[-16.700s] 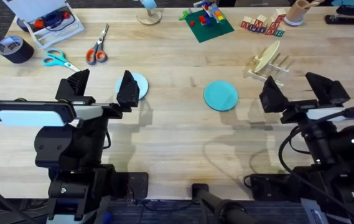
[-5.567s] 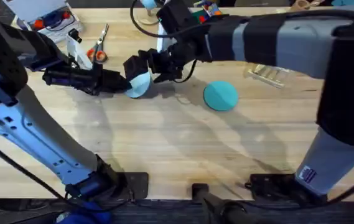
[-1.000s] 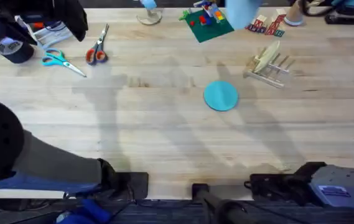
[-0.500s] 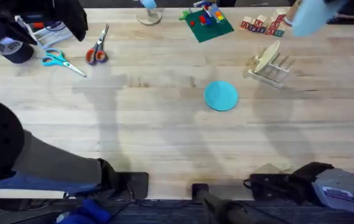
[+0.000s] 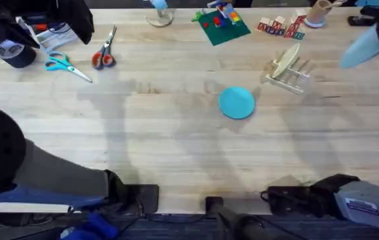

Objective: Pick up the plates from the table one by one and place each into a slot on the dish rack.

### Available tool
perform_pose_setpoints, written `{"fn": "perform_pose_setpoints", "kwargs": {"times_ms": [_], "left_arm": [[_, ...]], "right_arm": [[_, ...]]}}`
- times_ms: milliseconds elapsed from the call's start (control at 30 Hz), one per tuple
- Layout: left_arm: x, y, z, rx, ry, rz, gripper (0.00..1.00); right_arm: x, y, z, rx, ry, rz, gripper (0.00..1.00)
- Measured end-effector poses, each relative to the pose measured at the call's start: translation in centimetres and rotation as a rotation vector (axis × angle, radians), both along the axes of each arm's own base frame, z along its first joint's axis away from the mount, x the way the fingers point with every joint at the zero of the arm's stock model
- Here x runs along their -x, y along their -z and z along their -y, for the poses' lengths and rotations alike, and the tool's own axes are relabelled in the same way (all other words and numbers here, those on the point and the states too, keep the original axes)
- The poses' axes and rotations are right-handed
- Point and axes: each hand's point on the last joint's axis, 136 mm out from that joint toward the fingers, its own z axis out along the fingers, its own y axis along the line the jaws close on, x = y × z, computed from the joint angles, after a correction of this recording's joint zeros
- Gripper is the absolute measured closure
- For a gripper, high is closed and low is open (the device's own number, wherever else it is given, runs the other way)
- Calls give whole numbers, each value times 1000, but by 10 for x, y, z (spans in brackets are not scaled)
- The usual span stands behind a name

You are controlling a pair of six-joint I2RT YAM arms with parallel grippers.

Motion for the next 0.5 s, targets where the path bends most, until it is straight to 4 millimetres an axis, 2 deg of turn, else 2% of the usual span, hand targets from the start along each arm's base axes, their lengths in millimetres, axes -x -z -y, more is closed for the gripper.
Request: {"fn": "perform_pose_setpoints", "kwargs": {"times_ms": [500], "left_arm": [[0, 0, 0, 0, 0, 0, 8]], "right_arm": [[1, 0, 1, 21, -35, -17, 970]]}}
